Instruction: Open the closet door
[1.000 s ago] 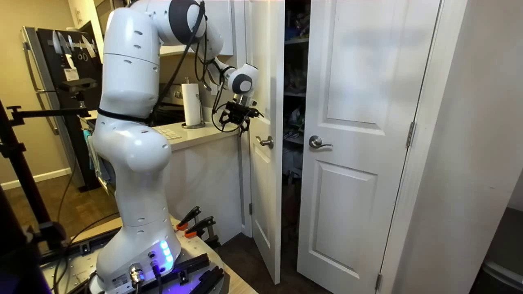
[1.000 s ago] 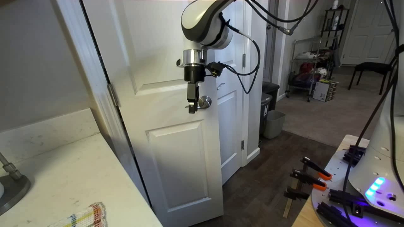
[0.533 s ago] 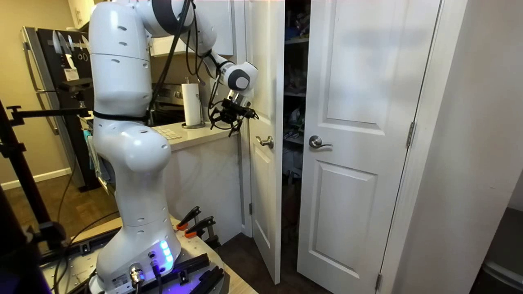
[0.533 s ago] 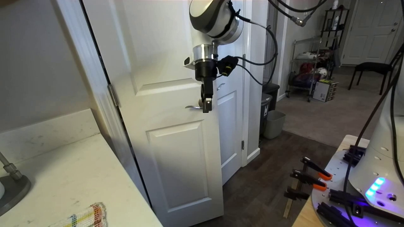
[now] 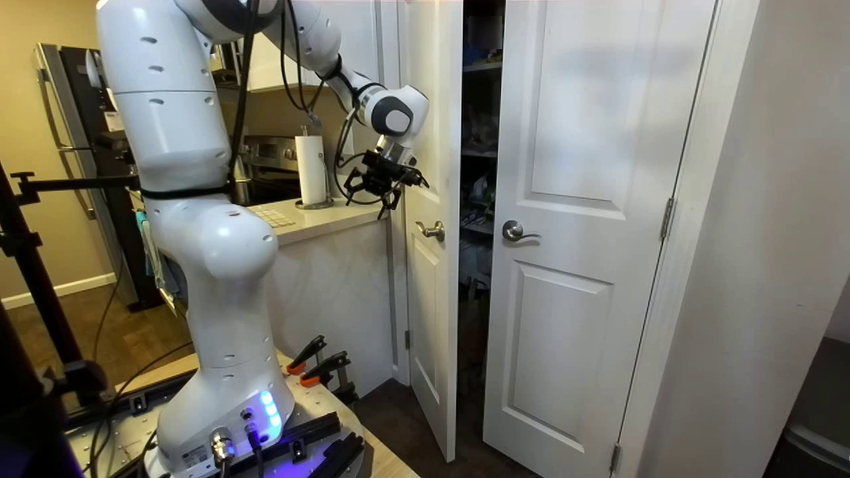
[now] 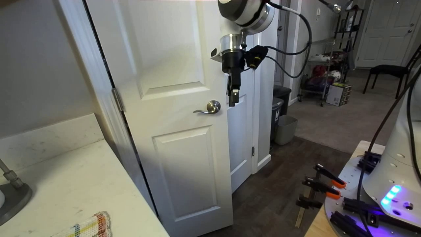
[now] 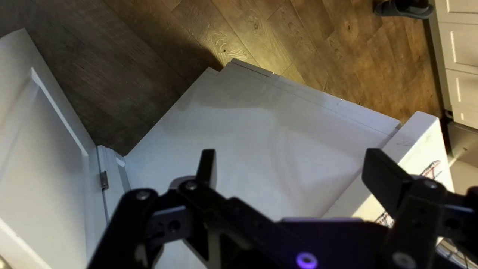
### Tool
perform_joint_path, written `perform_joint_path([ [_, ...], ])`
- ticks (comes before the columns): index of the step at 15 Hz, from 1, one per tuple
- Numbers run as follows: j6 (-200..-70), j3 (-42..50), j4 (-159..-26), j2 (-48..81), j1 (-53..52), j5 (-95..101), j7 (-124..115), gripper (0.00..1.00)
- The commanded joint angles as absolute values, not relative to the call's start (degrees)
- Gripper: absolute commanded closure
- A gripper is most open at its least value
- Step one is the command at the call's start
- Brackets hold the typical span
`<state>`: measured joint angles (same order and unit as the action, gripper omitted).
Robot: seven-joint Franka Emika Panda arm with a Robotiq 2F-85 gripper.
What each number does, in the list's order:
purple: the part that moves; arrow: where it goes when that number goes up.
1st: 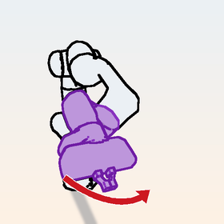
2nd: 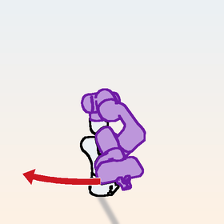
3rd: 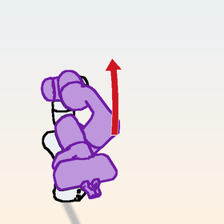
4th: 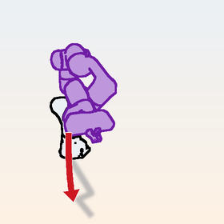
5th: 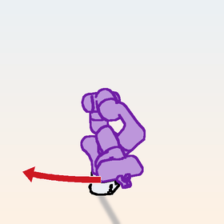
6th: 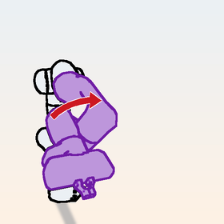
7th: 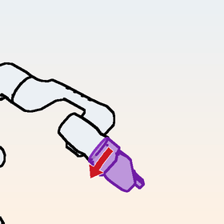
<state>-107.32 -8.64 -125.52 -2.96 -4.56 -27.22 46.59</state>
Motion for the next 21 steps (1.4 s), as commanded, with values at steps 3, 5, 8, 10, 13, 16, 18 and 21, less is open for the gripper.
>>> perform_joint_path([
  [3,-107.4,-2.4,-132.3,-9.1,-3.4,-28.8,47.3,0.00],
  [5,-110.0,-0.4,-133.7,-9.5,-2.4,-28.3,44.9,0.00],
  [8,-116.0,1.4,-134.7,-8.7,-1.3,-27.5,41.2,0.00],
  [10,-119.2,2.0,-134.5,-7.8,-1.0,-27.1,39.2,0.00],
  [13,-124.6,1.9,-133.1,-6.4,-1.1,-25.7,34.9,0.00],
  [16,-131.4,0.8,-131.5,-4.1,-1.8,-23.6,31.3,0.00],
  [18,-135.3,0.2,-129.9,-1.5,-2.0,-19.5,27.4,0.00],
  [21,-139.0,-0.1,-128.0,2.3,-1.4,-11.6,21.3,0.00],
])
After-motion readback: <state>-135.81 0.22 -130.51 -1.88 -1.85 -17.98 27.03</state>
